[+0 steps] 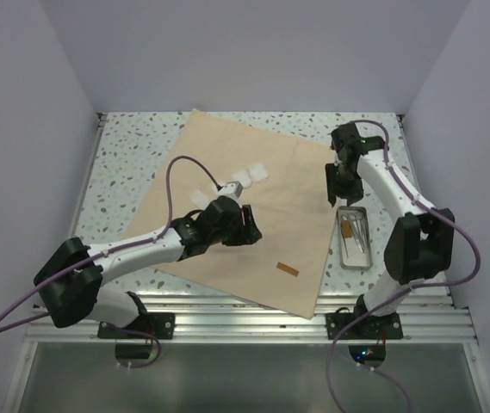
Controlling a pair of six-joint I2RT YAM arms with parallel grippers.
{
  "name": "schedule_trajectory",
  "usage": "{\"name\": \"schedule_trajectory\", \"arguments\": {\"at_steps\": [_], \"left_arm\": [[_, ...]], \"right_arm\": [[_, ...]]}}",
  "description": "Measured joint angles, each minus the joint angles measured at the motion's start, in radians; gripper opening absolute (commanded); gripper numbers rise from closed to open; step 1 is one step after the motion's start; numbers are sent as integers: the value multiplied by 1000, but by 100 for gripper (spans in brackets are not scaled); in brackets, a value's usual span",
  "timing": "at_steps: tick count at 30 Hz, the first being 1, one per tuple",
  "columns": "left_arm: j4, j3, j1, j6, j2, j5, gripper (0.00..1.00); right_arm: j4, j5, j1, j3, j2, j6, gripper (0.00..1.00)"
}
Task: Prepare the surgical pack
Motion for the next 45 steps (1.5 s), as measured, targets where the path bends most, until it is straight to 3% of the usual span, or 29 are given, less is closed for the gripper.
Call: {"name": "schedule_trajectory", "arguments": {"at_steps": [4,12,26,45], "left_arm": [[-147,75,-23,-149,117,-64,61],[-430,387,-213,-394,435,-143,63],[-877,875,-269,-710,765,-190,63],[-1043,1047,-273,-808,885,-179,59]], "right_arm": [[32,-30,57,-30,-148,43,51],[84,-98,49,-101,-287,77,54],[106,-212,57,-109,-369,53,55],[126,-284,63,-109,-432,45,56]]}}
